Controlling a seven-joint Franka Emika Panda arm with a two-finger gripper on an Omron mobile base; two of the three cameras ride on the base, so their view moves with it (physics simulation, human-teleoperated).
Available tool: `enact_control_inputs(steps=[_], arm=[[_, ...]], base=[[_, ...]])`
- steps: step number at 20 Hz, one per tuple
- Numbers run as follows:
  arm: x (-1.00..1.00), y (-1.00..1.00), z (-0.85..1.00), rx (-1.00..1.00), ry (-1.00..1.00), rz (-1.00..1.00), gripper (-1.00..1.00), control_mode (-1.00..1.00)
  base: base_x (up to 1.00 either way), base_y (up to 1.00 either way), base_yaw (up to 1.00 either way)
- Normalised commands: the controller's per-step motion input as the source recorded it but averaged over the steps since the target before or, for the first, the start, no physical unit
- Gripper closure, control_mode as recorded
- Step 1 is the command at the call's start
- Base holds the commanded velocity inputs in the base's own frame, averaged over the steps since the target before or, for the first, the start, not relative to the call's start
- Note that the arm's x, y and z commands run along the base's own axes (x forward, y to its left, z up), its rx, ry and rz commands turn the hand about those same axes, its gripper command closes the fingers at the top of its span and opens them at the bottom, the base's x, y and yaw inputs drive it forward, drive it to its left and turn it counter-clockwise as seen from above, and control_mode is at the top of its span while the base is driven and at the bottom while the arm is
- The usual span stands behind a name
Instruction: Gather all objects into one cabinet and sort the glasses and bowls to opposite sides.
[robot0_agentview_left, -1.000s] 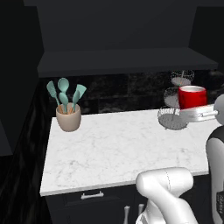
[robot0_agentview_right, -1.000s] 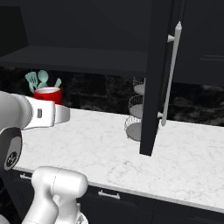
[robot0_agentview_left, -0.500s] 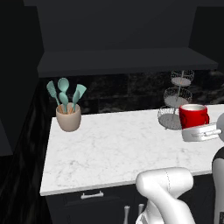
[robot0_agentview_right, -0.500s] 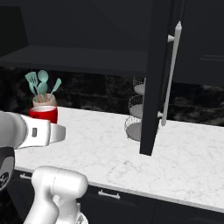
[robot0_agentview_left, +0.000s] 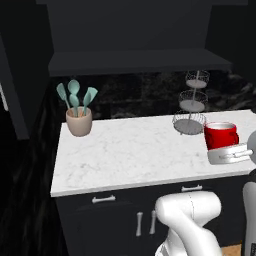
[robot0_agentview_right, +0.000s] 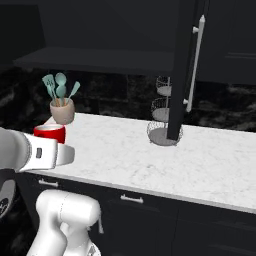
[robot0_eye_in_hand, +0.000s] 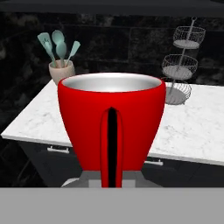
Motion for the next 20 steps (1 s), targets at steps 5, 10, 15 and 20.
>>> enact_control_inputs(steps=[5, 10, 15, 20], arm=[[0.00, 0.00, 0.00, 0.00, 0.00, 0.00, 1.00, 1.00], [0.00, 0.00, 0.00, 0.00, 0.00, 0.00, 1.00, 1.00], [0.00, 0.00, 0.00, 0.00, 0.00, 0.00, 1.00, 1.00], [0.00, 0.00, 0.00, 0.00, 0.00, 0.00, 1.00, 1.00]], base=[[-0.83, 0.00, 0.00], [-0.54, -0.23, -0.01], [-0.16, -0.75, -0.03], [0.00, -0.99, -0.05]])
